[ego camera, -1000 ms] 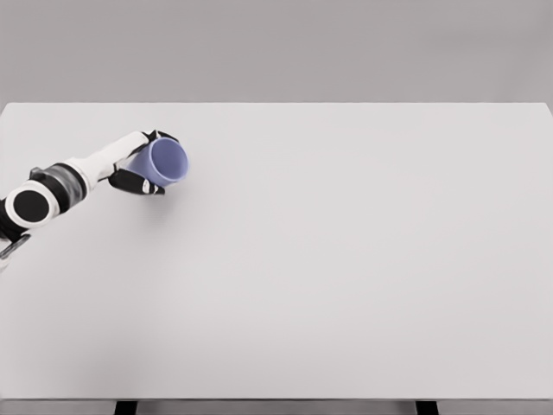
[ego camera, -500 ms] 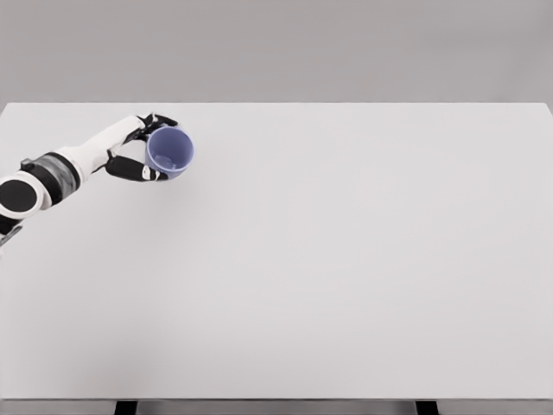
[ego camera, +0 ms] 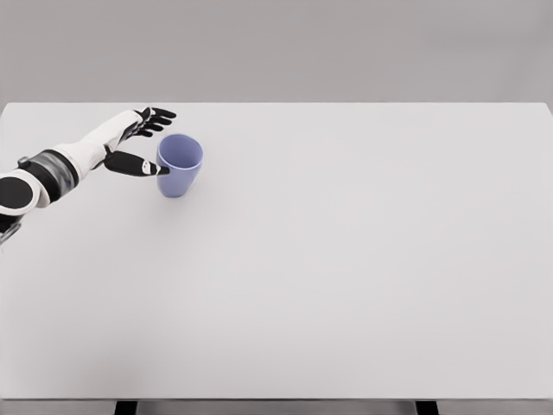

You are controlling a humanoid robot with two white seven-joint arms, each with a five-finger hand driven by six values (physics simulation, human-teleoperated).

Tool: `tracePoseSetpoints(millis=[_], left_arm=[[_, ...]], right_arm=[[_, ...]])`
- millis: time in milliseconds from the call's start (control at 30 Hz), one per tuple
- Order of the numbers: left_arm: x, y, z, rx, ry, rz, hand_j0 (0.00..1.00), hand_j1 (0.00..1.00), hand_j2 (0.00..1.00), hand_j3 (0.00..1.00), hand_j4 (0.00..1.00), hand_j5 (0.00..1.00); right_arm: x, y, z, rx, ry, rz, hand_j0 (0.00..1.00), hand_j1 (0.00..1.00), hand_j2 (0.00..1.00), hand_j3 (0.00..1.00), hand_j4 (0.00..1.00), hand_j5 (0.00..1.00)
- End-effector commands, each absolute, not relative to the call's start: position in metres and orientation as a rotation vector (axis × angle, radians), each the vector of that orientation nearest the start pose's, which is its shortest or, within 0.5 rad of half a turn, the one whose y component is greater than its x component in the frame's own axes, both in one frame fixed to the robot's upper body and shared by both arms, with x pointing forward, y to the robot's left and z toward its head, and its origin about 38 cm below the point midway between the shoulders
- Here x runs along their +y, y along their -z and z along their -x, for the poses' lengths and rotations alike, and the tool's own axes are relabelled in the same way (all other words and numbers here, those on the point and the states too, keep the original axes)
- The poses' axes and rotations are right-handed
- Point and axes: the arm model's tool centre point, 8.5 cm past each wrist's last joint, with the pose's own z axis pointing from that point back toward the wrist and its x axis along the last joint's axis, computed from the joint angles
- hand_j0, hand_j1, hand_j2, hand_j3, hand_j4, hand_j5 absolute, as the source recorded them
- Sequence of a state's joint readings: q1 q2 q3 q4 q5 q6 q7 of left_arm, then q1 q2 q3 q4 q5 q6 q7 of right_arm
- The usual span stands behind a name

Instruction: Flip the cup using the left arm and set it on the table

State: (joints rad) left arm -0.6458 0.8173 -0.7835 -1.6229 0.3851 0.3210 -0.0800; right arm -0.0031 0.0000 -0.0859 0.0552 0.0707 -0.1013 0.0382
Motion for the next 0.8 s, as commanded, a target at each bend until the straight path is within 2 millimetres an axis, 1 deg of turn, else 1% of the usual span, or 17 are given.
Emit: tracePoseSetpoints(millis=[0, 333, 433, 533, 767], left_arm=[[0.288, -0.200, -0.451, -1.313, 0.938, -0.194, 0.86, 0.86, 0.86, 0.86, 0.86, 0.86], [0.295, -0.199, -0.450, -1.302, 0.933, -0.204, 0.87, 0.87, 0.87, 0.87, 0.87, 0.87], [0.296, -0.199, -0.451, -1.302, 0.930, -0.205, 0.92, 0.92, 0.92, 0.92, 0.92, 0.92], [0.298, -0.195, -0.449, -1.292, 0.929, -0.206, 1.00, 1.00, 1.00, 1.00, 1.00, 1.00], [0.308, -0.199, -0.446, -1.283, 0.936, -0.231, 1.00, 1.00, 1.00, 1.00, 1.00, 1.00]], right_arm=[[-0.267, 0.261, 0.007, -0.049, 0.013, 0.045, 1.00, 1.00, 1.00, 1.00, 1.00, 1.00], [-0.267, 0.261, 0.005, -0.052, 0.012, 0.045, 1.00, 1.00, 1.00, 1.00, 1.00, 1.00], [-0.267, 0.261, 0.006, -0.050, 0.012, 0.045, 1.00, 1.00, 1.00, 1.00, 1.00, 1.00], [-0.267, 0.261, 0.006, -0.050, 0.012, 0.045, 1.00, 1.00, 1.00, 1.00, 1.00, 1.00], [-0.267, 0.261, 0.005, -0.052, 0.012, 0.045, 1.00, 1.00, 1.00, 1.00, 1.00, 1.00]])
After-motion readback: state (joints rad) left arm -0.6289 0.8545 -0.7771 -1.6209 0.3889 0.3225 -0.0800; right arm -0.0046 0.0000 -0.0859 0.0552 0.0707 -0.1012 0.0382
